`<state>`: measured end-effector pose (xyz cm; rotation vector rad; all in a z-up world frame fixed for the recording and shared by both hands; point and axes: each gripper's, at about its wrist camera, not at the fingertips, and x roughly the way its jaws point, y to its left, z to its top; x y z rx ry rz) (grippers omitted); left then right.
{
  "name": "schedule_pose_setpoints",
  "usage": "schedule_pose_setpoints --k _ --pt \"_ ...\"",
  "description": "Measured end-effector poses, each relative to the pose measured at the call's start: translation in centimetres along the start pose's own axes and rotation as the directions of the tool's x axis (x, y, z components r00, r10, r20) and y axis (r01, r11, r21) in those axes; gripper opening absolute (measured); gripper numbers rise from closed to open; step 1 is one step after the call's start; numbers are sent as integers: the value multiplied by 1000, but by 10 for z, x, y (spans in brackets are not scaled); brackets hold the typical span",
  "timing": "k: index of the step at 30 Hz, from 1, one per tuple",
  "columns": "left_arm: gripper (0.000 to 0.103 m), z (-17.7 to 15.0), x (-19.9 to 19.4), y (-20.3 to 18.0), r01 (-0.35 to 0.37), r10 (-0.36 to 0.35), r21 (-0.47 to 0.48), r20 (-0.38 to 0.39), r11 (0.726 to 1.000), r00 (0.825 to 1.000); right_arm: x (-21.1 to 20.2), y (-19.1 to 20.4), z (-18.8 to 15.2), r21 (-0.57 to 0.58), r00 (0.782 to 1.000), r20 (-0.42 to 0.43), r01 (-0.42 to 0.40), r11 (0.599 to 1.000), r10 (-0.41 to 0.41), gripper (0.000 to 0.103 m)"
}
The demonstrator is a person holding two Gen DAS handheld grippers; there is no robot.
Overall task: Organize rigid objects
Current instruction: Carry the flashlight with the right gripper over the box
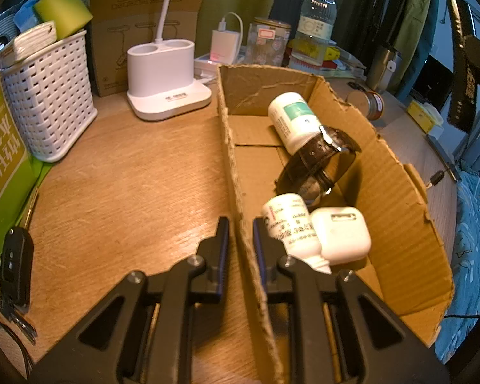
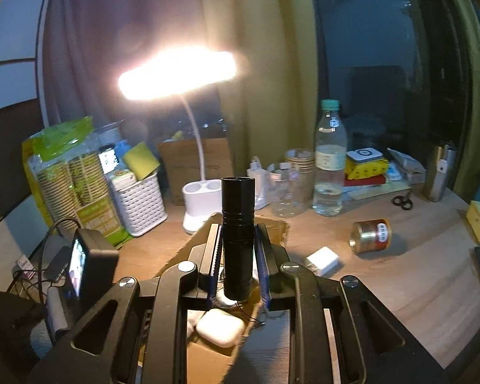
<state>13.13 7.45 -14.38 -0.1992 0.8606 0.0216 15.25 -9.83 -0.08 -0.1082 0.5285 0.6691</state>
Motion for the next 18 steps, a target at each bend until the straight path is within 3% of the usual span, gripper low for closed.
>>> schedule_pose_setpoints --k 18 --pt "16 -1 -3 -3 -4 4 3 4 1000 1000 45 41 -20 -56 988 -116 -107 993 100 22"
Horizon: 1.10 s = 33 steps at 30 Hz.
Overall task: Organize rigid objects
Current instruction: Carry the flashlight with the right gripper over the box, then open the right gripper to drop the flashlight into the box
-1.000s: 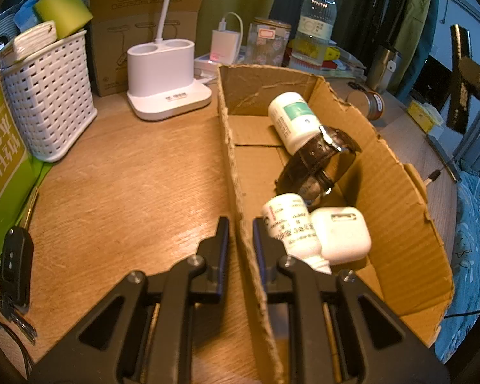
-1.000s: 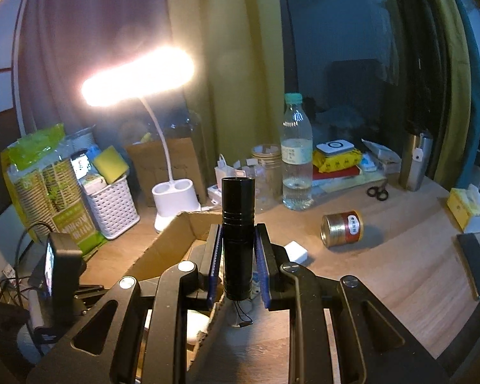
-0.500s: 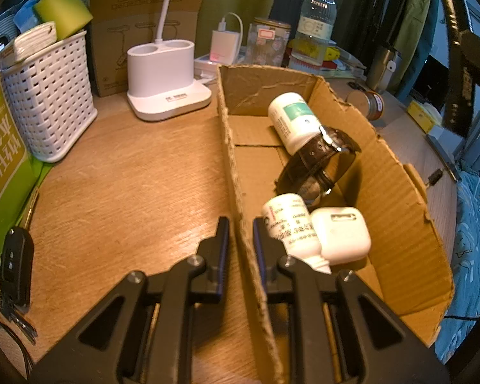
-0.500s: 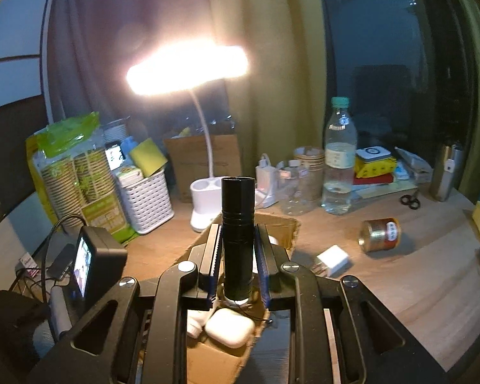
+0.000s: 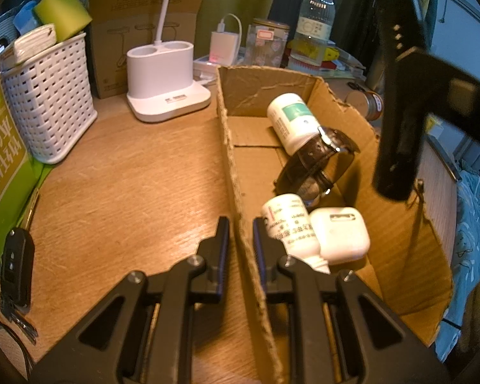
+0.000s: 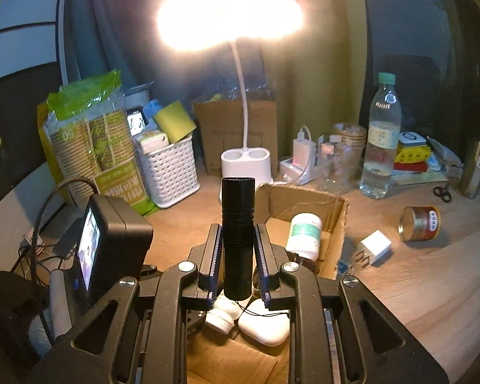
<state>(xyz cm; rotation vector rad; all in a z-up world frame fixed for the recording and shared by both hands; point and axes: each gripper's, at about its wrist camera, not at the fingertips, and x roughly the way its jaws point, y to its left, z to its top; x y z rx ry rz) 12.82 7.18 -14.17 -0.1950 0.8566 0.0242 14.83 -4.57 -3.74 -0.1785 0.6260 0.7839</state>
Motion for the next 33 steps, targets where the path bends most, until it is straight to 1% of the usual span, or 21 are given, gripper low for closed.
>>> schedule_pose_setpoints --k 3,11,14,18,20,22,23,25,33 --pt "16 0 0 0 0 0 1 0 1000 1000 5 -1 -3 8 1000 -15 -4 1000 4 22" --pt "16 0 0 0 0 0 1 0 1000 1000 27 -7 -13 44 995 -100 0 999 4 22" --pt "16 0 0 0 0 0 0 0 1000 1000 35 -7 -16 46 991 -133 18 999 -11 22" --pt "16 0 0 0 0 0 1 0 1000 1000 40 -10 -18 56 988 -149 37 998 -28 23" --pt "16 0 0 0 0 0 0 0 1000 1000 41 -11 -18 58 988 -149 44 997 -34 25" --pt "16 0 0 0 -1 1 0 0 1000 1000 39 -12 -18 59 990 -140 41 997 -32 38" --pt "16 0 0 0 -1 1 0 0 1000 1000 38 -12 -17 60 990 -136 37 998 -29 40" --pt "16 1 0 0 0 0 -2 -3 1000 1000 36 -12 -16 58 991 -128 34 998 -26 41" --pt "16 2 0 0 -1 1 -2 -2 1000 1000 18 -35 -11 114 995 -81 75 991 -66 41"
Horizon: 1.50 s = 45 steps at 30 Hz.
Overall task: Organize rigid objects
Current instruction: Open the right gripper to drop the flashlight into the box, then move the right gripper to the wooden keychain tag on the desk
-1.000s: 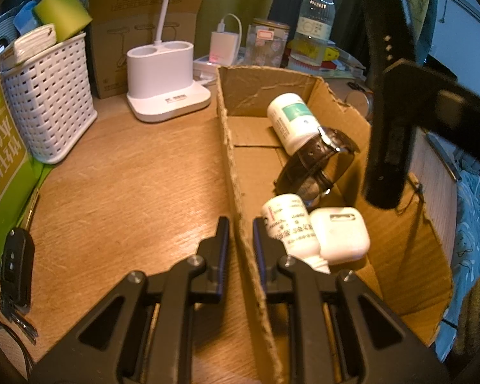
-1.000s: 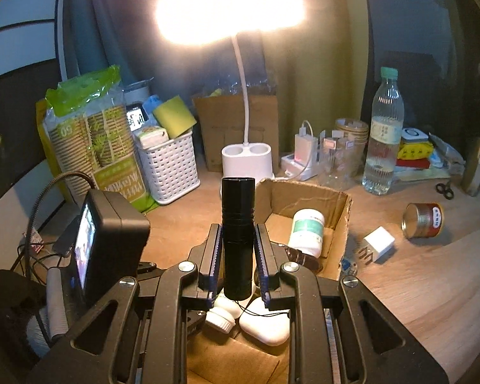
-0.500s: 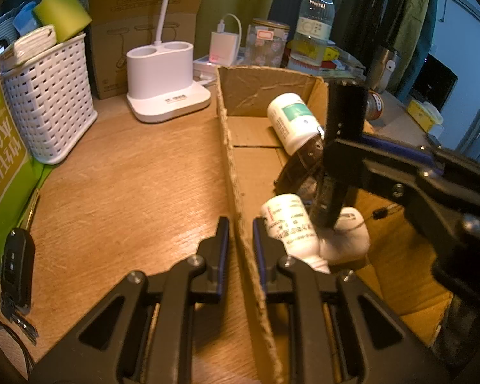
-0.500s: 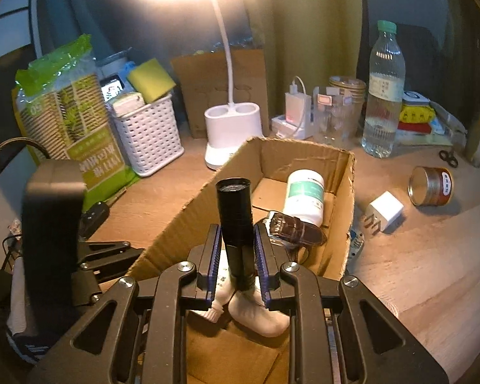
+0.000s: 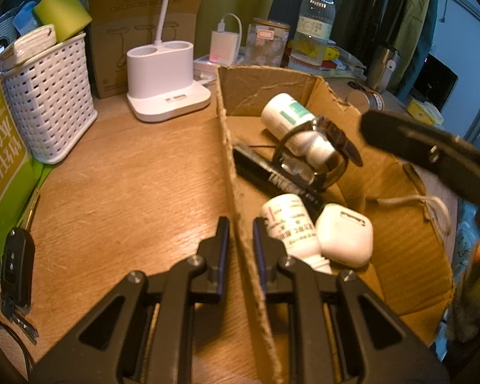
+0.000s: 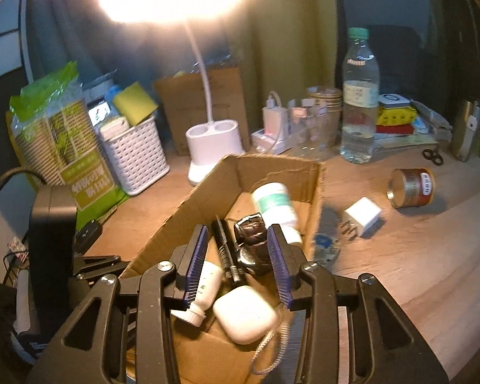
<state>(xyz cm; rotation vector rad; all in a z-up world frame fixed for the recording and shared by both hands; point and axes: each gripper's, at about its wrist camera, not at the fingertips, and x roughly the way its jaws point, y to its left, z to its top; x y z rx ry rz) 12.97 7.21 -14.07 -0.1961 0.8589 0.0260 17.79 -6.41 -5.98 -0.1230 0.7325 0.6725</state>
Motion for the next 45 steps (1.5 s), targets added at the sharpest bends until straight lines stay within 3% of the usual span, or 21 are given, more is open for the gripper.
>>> schedule_pose_setpoints --k 12,24,34,42,45 --pt "16 0 0 -1 0 0 1 1 1000 1000 -17 -38 0 71 996 40 80 994 -83 41" --pt "16 0 0 -1 0 0 1 1 1000 1000 -19 -63 -7 100 991 26 131 986 -134 41" --pt "16 -1 1 0 7 -7 -6 3 1000 1000 8 -90 -22 25 976 -77 206 978 -204 41" --pt "16 -3 -2 6 14 -14 -25 12 1000 1000 29 -88 -21 -12 984 -117 131 991 -131 41" --pt "16 -4 -4 8 16 -15 -30 23 999 1000 43 -79 -24 -85 972 -168 155 984 -168 41"
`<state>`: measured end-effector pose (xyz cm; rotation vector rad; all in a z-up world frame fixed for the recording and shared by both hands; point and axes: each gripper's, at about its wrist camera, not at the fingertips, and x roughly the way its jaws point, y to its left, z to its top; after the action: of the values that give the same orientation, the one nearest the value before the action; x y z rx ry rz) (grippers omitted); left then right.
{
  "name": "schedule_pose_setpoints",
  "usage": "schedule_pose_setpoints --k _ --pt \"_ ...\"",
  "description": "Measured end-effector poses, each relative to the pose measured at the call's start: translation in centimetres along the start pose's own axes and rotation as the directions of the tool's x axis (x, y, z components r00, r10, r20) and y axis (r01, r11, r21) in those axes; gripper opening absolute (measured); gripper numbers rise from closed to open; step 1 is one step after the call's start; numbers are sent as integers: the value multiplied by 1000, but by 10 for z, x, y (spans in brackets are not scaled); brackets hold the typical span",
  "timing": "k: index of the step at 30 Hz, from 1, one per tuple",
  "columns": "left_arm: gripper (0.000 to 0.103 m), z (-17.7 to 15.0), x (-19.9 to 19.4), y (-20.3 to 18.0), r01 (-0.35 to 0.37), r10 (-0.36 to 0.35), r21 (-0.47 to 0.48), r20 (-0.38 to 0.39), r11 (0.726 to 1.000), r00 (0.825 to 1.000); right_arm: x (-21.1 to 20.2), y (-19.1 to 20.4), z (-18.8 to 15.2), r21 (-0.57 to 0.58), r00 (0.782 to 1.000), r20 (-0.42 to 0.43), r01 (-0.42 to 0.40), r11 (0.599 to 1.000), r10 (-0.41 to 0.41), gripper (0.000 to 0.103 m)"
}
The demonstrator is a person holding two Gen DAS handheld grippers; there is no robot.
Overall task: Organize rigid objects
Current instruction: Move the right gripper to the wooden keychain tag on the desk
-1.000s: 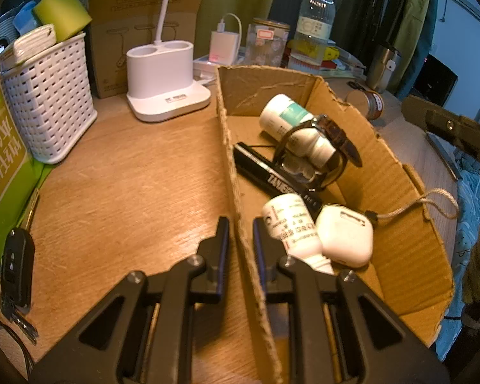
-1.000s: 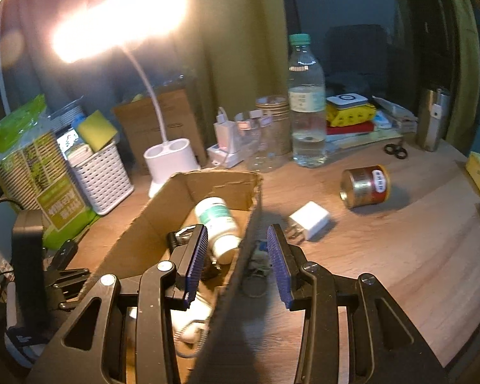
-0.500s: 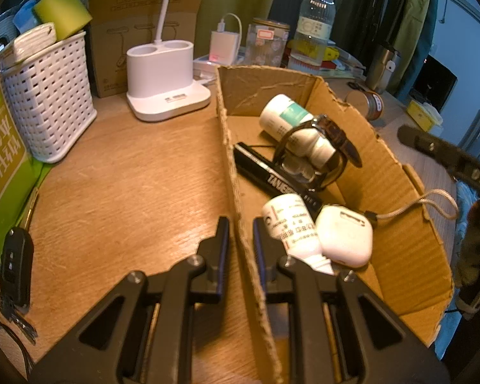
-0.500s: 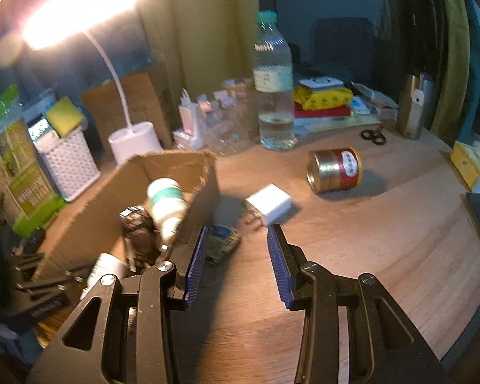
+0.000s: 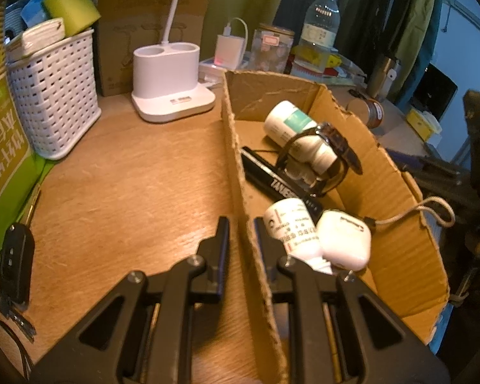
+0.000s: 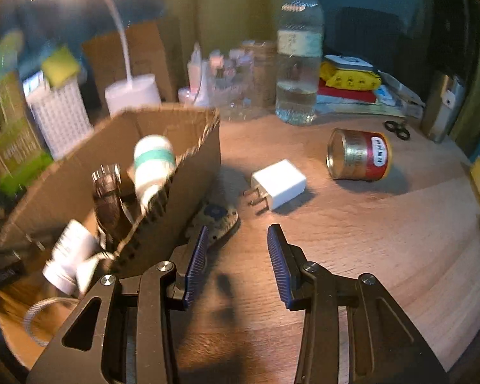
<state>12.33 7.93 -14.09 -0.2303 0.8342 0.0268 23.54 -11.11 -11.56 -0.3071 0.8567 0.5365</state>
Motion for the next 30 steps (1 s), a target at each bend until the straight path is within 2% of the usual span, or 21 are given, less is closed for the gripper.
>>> schedule_pose_setpoints --k 15,25,30 --pt "16 -3 -9 8 -22 23 -40 24 999 999 19 19 9 -55 999 -47 -22 998 19 41" --pt "16 -1 -7 7 -35 35 -36 21 999 999 32 18 13 -25 996 -83 -43 999 41 41" --pt "16 -1 -7 7 -35 36 -33 20 999 999 34 14 14 -15 997 -67 -28 999 27 41"
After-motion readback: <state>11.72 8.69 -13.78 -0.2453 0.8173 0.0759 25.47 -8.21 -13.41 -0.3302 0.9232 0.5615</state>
